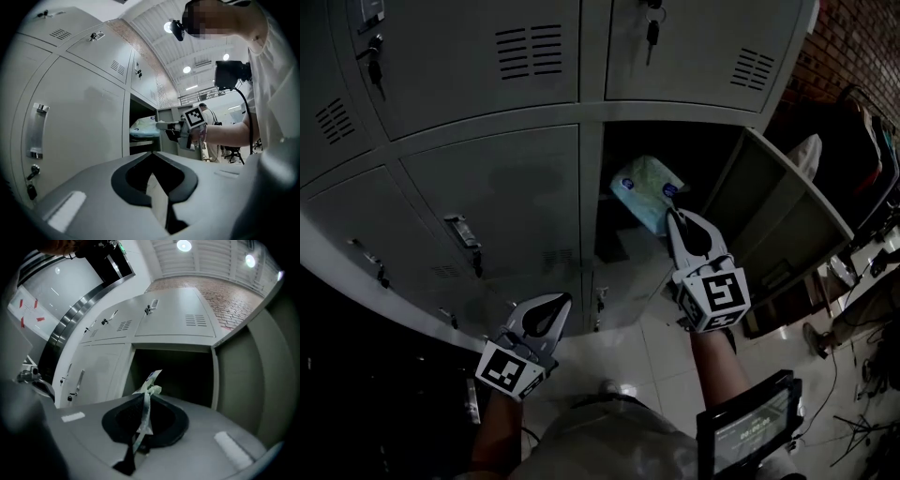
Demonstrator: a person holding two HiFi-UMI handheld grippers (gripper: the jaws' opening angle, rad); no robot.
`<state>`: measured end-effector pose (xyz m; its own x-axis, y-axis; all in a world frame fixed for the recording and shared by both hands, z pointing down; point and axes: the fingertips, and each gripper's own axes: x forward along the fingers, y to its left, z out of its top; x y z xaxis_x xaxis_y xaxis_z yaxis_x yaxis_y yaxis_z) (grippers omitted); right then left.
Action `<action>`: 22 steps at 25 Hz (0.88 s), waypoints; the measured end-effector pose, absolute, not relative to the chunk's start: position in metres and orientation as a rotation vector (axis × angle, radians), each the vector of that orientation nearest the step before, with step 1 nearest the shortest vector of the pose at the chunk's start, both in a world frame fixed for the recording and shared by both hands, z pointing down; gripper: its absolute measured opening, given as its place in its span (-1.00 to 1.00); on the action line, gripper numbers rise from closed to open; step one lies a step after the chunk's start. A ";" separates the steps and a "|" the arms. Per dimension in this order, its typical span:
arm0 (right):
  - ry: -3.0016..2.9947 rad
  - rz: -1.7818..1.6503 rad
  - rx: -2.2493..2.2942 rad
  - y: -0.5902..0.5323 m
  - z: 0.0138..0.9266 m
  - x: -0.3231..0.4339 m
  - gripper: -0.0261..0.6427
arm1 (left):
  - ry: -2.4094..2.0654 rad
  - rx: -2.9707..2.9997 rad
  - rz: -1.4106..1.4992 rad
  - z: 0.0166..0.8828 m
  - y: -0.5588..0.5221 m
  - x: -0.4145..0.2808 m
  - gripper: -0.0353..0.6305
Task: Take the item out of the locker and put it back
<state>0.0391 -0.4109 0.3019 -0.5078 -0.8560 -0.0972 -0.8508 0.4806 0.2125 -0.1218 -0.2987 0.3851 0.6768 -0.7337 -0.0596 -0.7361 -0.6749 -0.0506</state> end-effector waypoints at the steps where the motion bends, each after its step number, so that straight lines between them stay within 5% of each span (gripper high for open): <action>1: -2.684 -0.360 1.549 -0.397 0.306 0.042 -0.92 | 1.241 -2.813 0.066 0.385 -0.294 -0.122 -0.88; 22: -2.831 -0.239 1.277 -0.156 0.376 0.115 -0.92 | 1.631 -2.686 -0.003 0.402 -0.118 -0.049 -0.88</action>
